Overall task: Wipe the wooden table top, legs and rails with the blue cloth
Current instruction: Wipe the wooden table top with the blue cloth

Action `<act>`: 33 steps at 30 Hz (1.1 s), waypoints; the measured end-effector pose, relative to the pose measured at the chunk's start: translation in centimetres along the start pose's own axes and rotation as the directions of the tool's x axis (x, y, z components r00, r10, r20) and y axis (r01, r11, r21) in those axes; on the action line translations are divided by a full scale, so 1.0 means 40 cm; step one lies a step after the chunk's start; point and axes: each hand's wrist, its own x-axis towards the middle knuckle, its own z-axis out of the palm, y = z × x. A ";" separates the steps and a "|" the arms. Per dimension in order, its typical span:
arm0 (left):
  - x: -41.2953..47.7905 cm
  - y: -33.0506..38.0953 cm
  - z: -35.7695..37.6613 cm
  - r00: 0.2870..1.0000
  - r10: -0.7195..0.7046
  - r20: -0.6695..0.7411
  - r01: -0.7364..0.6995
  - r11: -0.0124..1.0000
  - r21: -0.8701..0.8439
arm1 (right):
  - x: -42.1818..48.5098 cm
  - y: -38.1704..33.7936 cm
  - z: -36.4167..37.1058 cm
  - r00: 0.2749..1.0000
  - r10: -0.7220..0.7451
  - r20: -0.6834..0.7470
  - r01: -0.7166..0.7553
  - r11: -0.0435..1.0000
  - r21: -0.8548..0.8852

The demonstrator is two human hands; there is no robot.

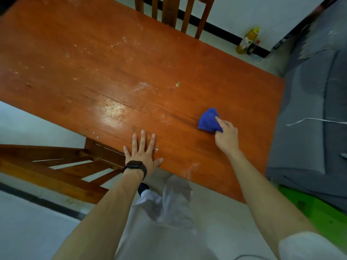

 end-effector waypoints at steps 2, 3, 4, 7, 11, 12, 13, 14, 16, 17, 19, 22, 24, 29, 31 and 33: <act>-0.002 -0.002 0.000 1.000 -0.005 0.012 0.005 1.000 0.001 | -0.060 0.017 0.044 0.999 -0.035 -0.017 0.033 0.997 -0.070; -0.003 -0.001 0.001 1.000 -0.005 0.015 0.005 1.000 0.002 | -0.115 0.019 0.069 0.997 -0.083 0.001 0.082 0.994 -0.066; -0.002 0.000 0.001 1.000 -0.006 0.014 0.006 1.000 0.007 | -0.176 0.023 0.097 0.990 -0.134 0.047 0.136 0.990 -0.040; -0.001 0.003 -0.005 0.999 -0.008 0.032 0.008 1.000 0.013 | -0.353 0.021 0.143 0.926 -0.253 0.279 0.258 0.966 0.018; -0.003 -0.001 -0.002 1.000 -0.001 0.031 0.000 1.000 0.018 | -0.392 0.008 0.110 0.829 -0.244 0.503 0.250 0.967 0.057; -0.004 -0.002 -0.003 1.000 0.001 0.031 -0.002 1.000 0.017 | -0.365 0.002 0.093 0.854 -0.229 0.467 0.220 0.973 0.075; -0.004 -0.002 -0.003 1.000 0.001 0.030 -0.002 1.000 0.019 | -0.329 -0.004 0.074 0.890 -0.221 0.398 0.202 0.975 0.090; -0.004 0.000 -0.004 1.000 0.000 0.027 0.000 1.000 0.022 | -0.285 -0.006 0.058 0.927 -0.211 0.311 0.192 0.977 0.089; -0.003 0.003 -0.006 1.000 -0.006 0.027 0.006 1.000 0.024 | -0.218 -0.002 0.042 0.969 -0.156 0.191 0.149 0.987 0.053; -0.003 0.001 -0.005 1.000 -0.010 0.021 0.009 1.000 0.020 | -0.204 -0.004 0.046 0.975 -0.122 0.186 0.121 0.992 0.018; -0.005 0.001 -0.001 1.000 -0.020 0.017 0.020 0.999 0.032 | -0.228 0.003 0.071 0.969 -0.129 0.212 0.150 0.985 -0.086; -0.003 -0.005 0.003 0.999 -0.032 0.017 0.031 0.998 0.055 | -0.365 0.026 0.127 0.916 -0.267 0.300 0.321 0.935 -0.149; 0.002 -0.003 0.002 0.999 -0.032 0.029 0.030 0.998 0.060 | -0.442 0.050 0.142 0.848 -0.265 0.460 0.336 0.938 -0.079; 0.009 0.008 0.005 0.999 -0.036 0.020 0.034 0.996 0.079 | -0.468 0.055 0.127 0.943 -0.212 0.256 0.204 0.977 0.055; 0.008 0.012 0.003 0.999 -0.042 0.015 0.041 0.995 0.086 | -0.445 0.015 0.124 0.954 -0.280 0.109 0.278 0.960 0.031; 0.004 0.014 0.006 0.999 -0.039 0.001 0.038 0.996 0.087 | -0.427 -0.006 0.130 0.962 -0.272 0.027 0.273 0.961 -0.047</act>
